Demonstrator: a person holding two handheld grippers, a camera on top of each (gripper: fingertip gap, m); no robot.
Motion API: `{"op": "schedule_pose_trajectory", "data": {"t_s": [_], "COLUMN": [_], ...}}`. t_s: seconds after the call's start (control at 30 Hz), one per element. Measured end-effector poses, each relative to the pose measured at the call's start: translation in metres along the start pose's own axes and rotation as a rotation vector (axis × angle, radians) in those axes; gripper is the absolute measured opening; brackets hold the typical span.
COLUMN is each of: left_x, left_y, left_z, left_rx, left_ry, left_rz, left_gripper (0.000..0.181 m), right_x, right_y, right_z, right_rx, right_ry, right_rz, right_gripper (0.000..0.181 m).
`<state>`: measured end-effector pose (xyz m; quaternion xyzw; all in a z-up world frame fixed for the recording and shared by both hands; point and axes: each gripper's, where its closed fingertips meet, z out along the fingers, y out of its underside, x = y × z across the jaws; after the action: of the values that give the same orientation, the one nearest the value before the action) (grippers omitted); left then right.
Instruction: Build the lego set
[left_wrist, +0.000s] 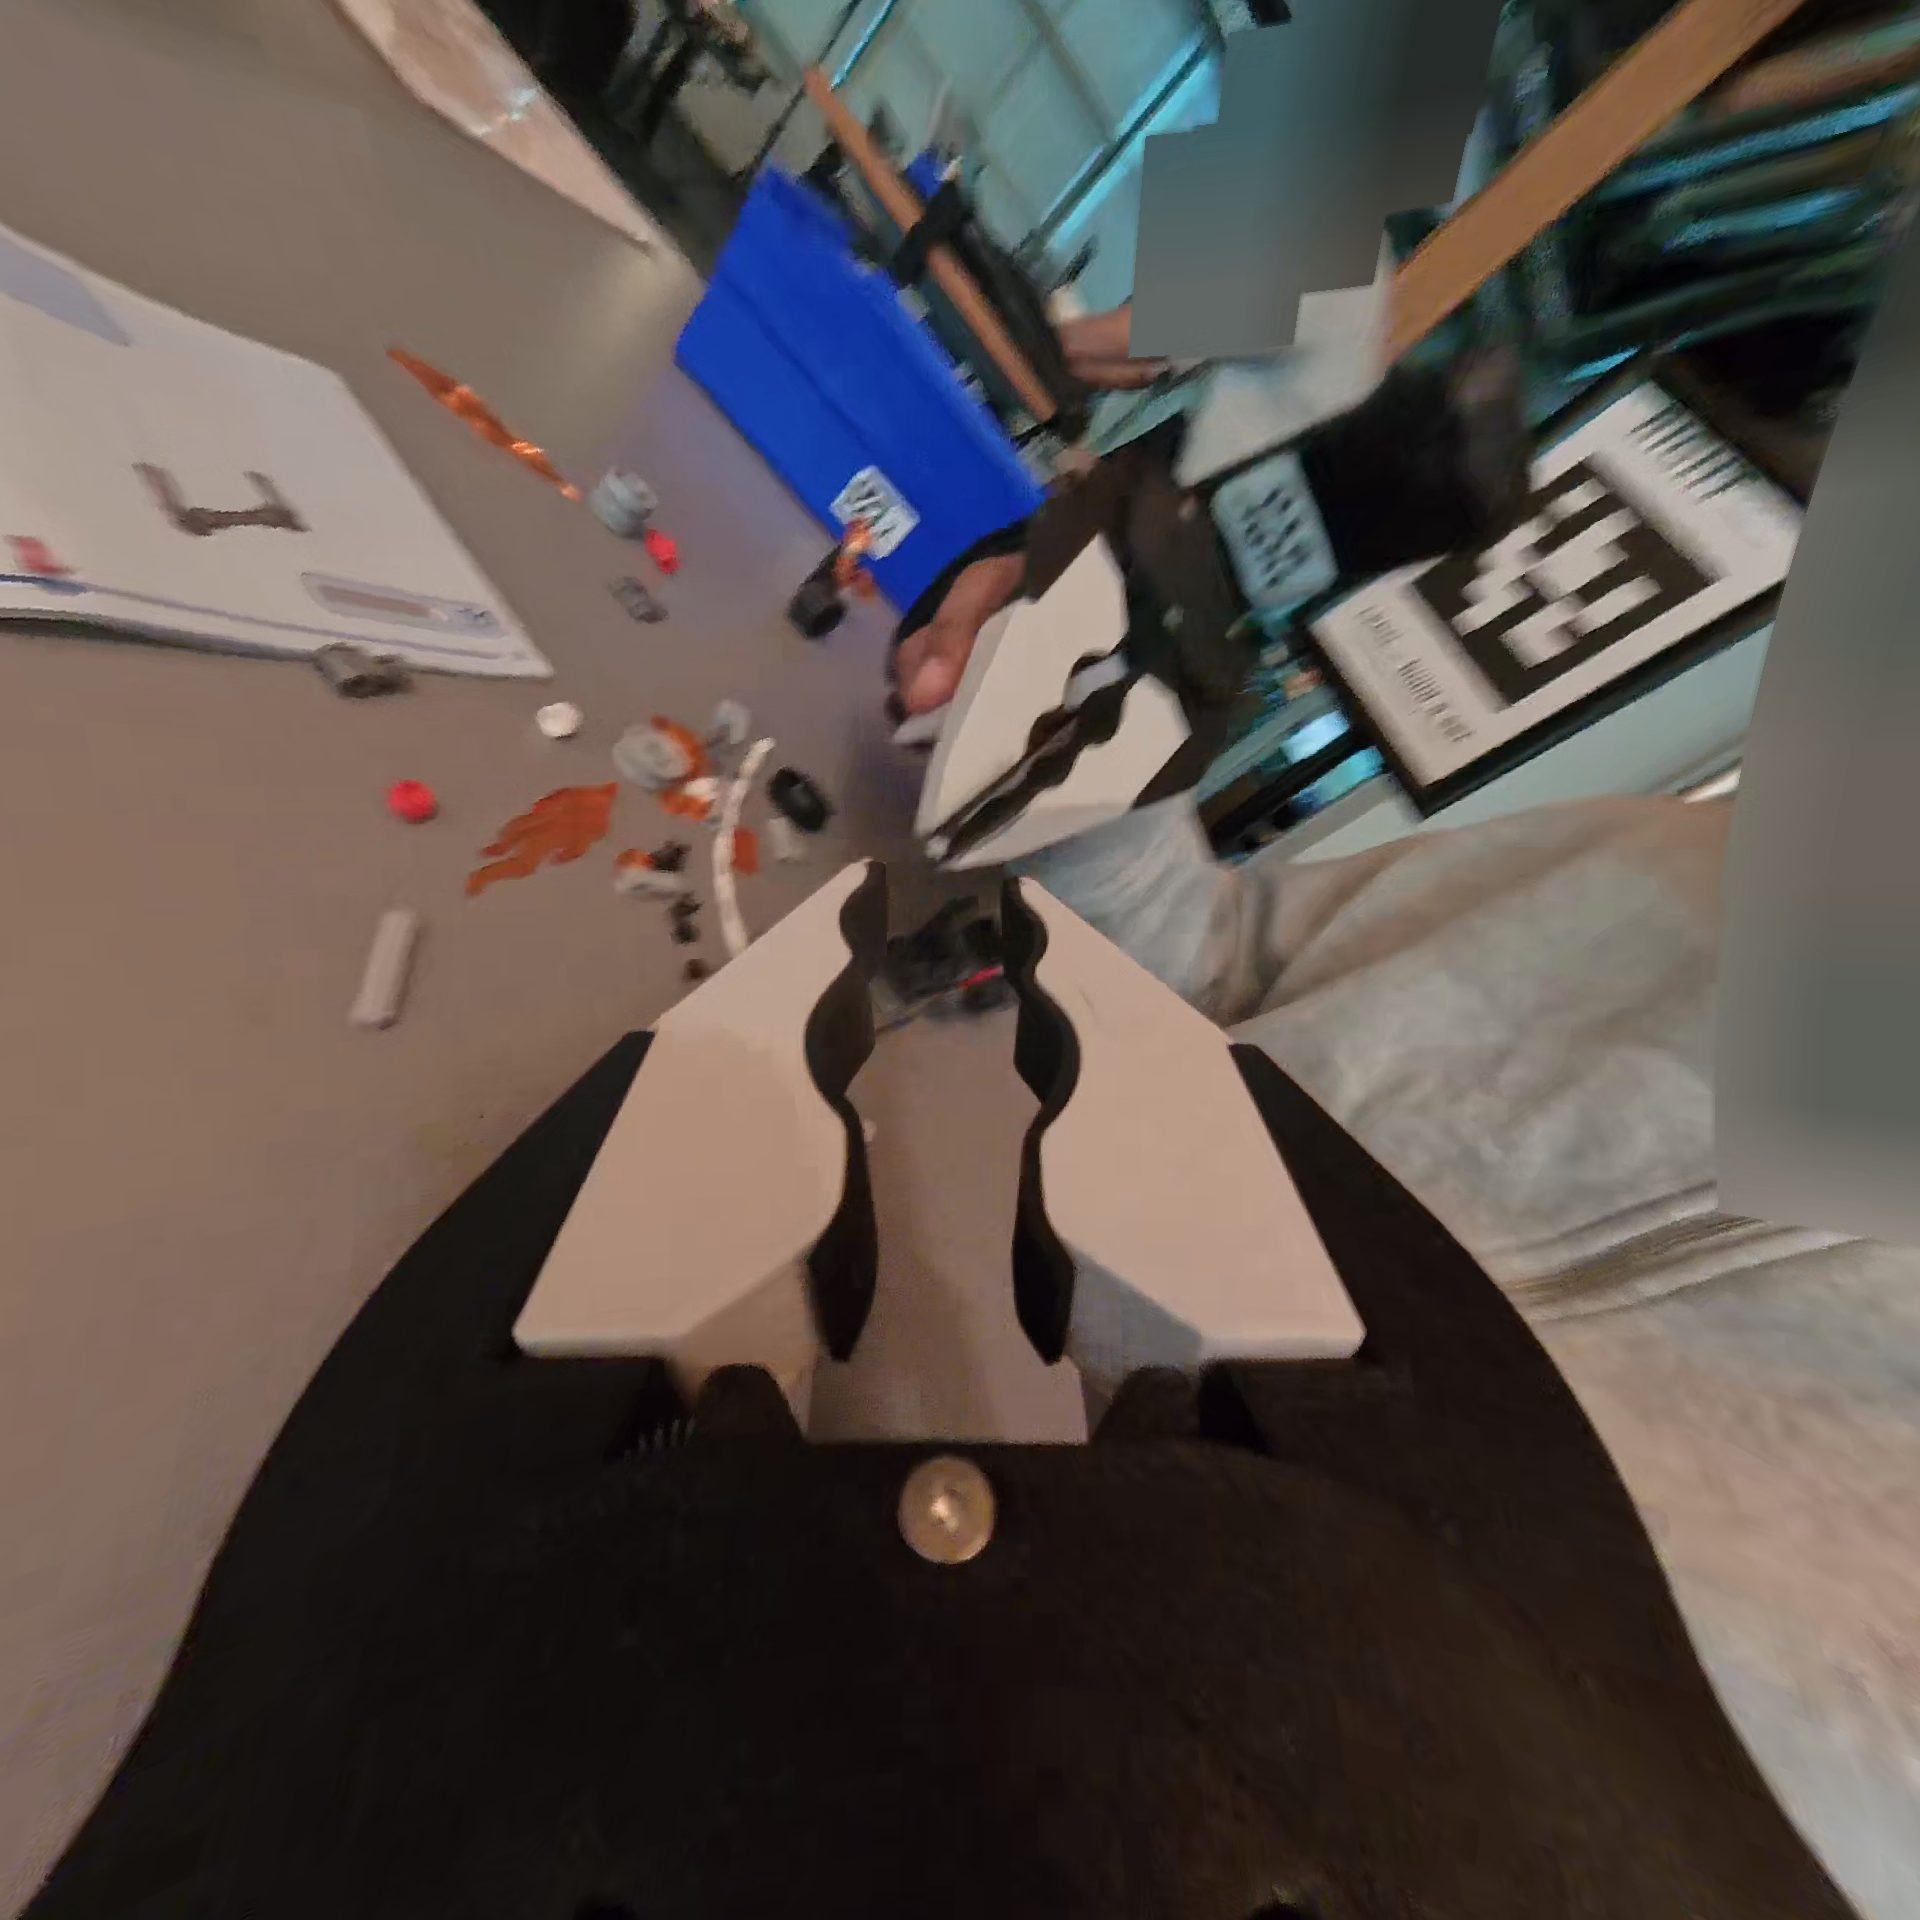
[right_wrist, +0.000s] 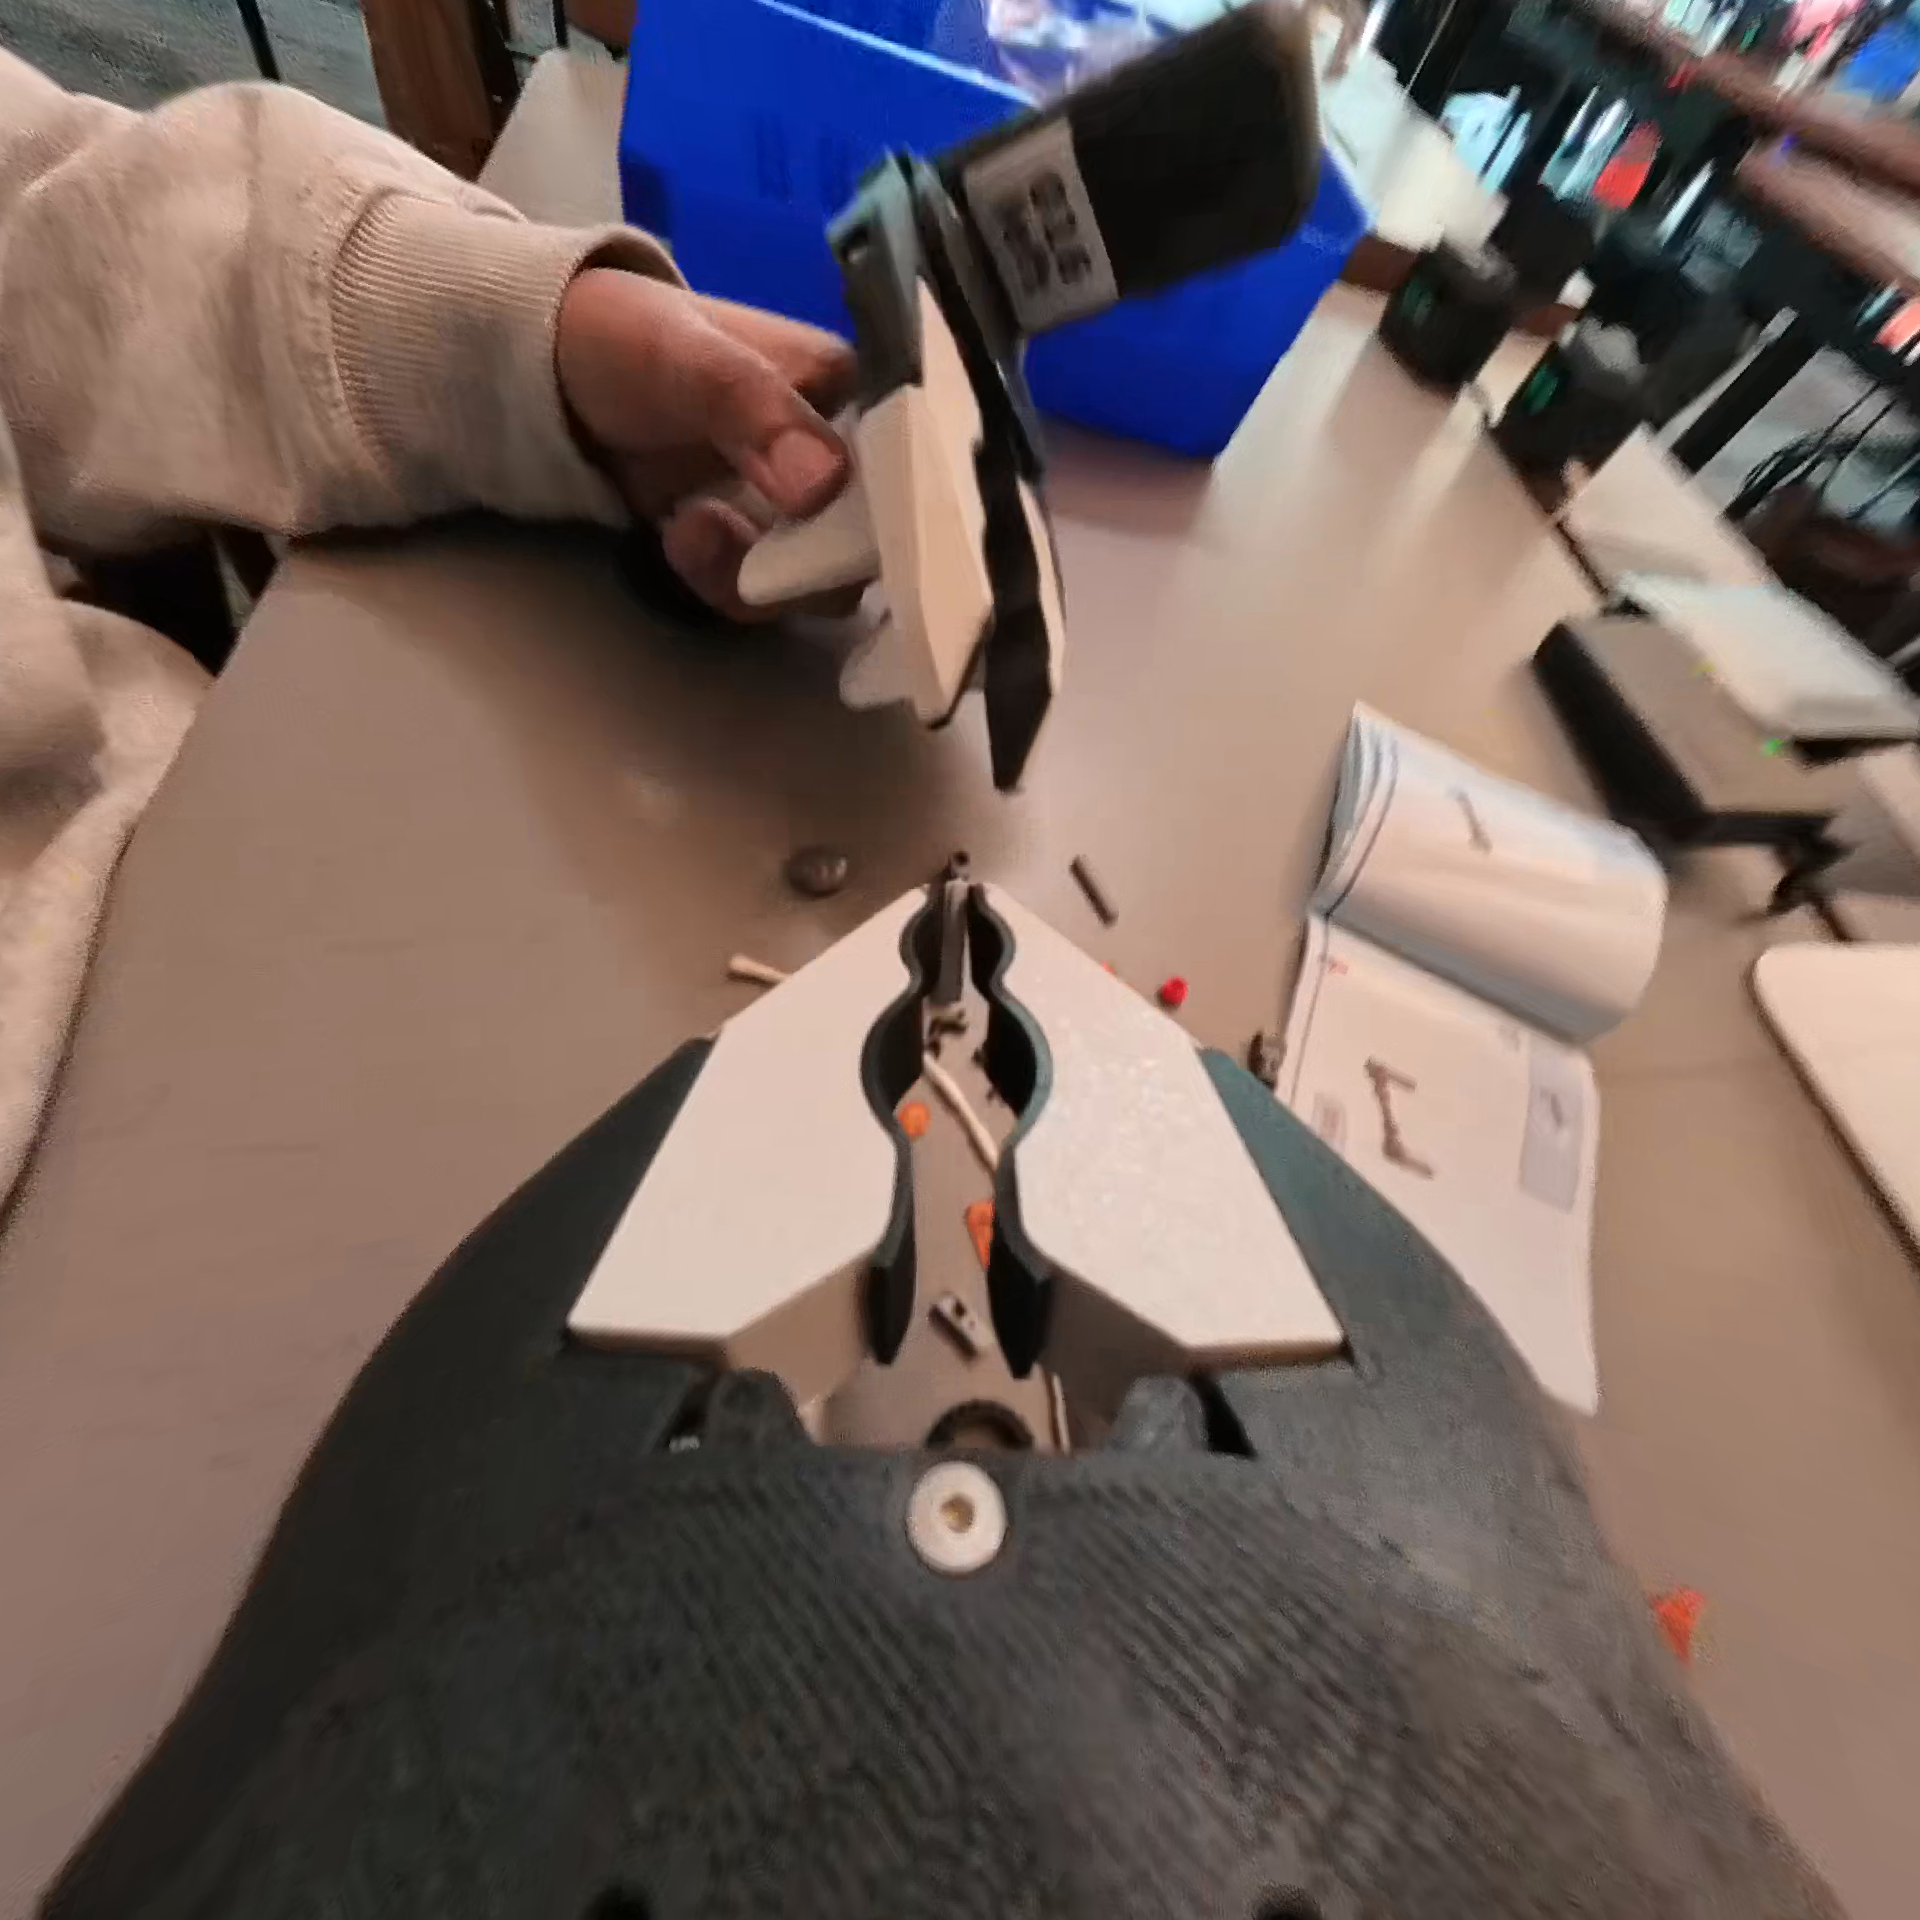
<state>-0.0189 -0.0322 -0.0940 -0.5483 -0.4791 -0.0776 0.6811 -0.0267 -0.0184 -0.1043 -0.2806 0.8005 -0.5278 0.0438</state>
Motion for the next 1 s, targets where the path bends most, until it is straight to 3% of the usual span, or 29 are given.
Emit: {"op": "schedule_pose_trajectory", "data": {"t_s": [0.07,0.17,0.37,0.5,0.57,0.7,0.8,1.0], "left_x": [0.013,0.015,0.049,0.057,0.057,0.052,0.055,0.05], "left_y": [-0.005,-0.006,-0.017,-0.018,-0.021,-0.028,-0.028,-0.03], "left_z": [0.006,0.007,0.003,0.009,0.013,0.016,0.013,0.008], "left_rx": [0.045,0.052,0.111,0.135,0.16,0.223,0.234,0.249], "left_ry": [0.115,0.139,0.309,0.282,0.244,0.174,0.179,0.154], "left_rz": [-0.079,-0.098,-0.025,0.068,0.11,0.137,0.158,0.155], "left_gripper": [0.02,0.021,0.031,0.035,0.034,0.023,0.003,0.002], "right_x": [-0.004,-0.005,0.007,0.012,0.013,0.012,0.012,0.019], "right_y": [-0.011,-0.037,-0.061,-0.072,-0.077,-0.08,-0.082,-0.076], "right_z": [0.004,0.001,-0.01,-0.016,-0.017,-0.013,-0.012,-0.019], "right_rx": [0.04,0.163,0.374,0.51,0.567,0.598,0.617,0.62], "right_ry": [0.053,0.135,0.077,-0.138,-0.213,-0.245,-0.248,-0.22], "right_rz": [-0.098,-0.172,0.137,0.537,0.649,0.698,0.711,0.707], "right_gripper": [0.002,0.002,0.002,0.001,0.001,0.002,0.001,0.0]}}
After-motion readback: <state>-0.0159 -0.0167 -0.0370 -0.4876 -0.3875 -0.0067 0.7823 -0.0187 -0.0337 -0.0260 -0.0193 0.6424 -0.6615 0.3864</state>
